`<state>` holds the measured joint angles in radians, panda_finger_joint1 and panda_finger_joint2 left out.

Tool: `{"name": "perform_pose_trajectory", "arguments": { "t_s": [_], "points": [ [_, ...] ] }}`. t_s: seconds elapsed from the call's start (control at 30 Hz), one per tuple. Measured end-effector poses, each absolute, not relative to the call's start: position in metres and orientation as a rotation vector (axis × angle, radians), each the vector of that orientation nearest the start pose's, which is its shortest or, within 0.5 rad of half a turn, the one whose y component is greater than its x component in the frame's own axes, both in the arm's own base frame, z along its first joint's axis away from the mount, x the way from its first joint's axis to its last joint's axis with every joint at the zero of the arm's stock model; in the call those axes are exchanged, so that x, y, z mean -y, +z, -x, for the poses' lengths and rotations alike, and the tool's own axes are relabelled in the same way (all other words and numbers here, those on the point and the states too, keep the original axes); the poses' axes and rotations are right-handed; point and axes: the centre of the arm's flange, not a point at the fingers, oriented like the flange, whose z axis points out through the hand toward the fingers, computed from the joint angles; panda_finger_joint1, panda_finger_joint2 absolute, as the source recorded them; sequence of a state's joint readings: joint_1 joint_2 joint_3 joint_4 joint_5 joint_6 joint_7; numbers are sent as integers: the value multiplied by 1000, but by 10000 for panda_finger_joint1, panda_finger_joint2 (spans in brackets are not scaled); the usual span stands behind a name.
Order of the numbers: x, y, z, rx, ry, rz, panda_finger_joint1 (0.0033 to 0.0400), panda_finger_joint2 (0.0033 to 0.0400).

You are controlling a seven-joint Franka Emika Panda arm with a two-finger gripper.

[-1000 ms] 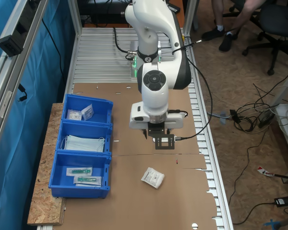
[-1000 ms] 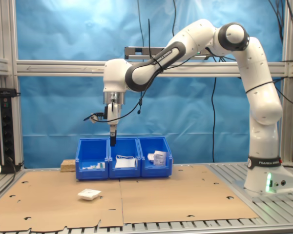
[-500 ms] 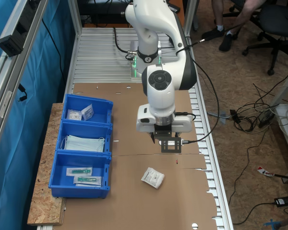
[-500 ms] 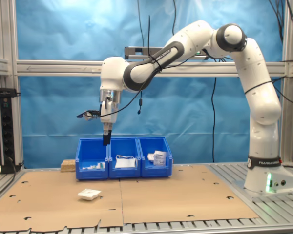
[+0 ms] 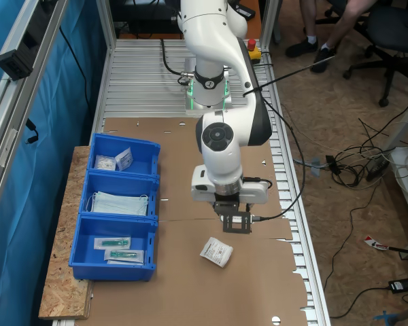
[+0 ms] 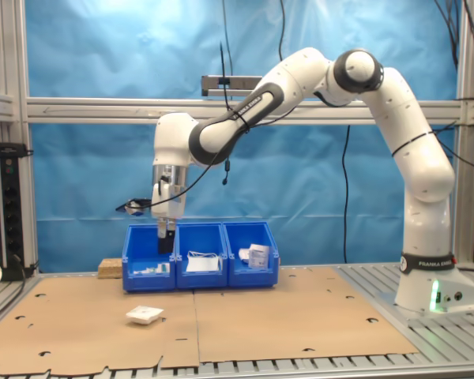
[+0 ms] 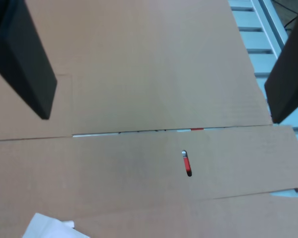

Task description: Pick and place sorting task of medical equipment.

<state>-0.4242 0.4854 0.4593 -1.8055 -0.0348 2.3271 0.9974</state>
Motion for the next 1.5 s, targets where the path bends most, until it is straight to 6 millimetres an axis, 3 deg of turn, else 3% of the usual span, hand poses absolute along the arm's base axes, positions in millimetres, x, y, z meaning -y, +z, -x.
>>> {"name": "perform_pose_trajectory", "arguments": {
  "t_s": [0.57,0.83,1.5],
  "points": [
    [16,246,-671,-1480,107,2499,400,400],
    [18,238,-678,-1492,108,2477,400,400],
    [17,242,-692,-1499,35,2430,400,400]
  ]
}}
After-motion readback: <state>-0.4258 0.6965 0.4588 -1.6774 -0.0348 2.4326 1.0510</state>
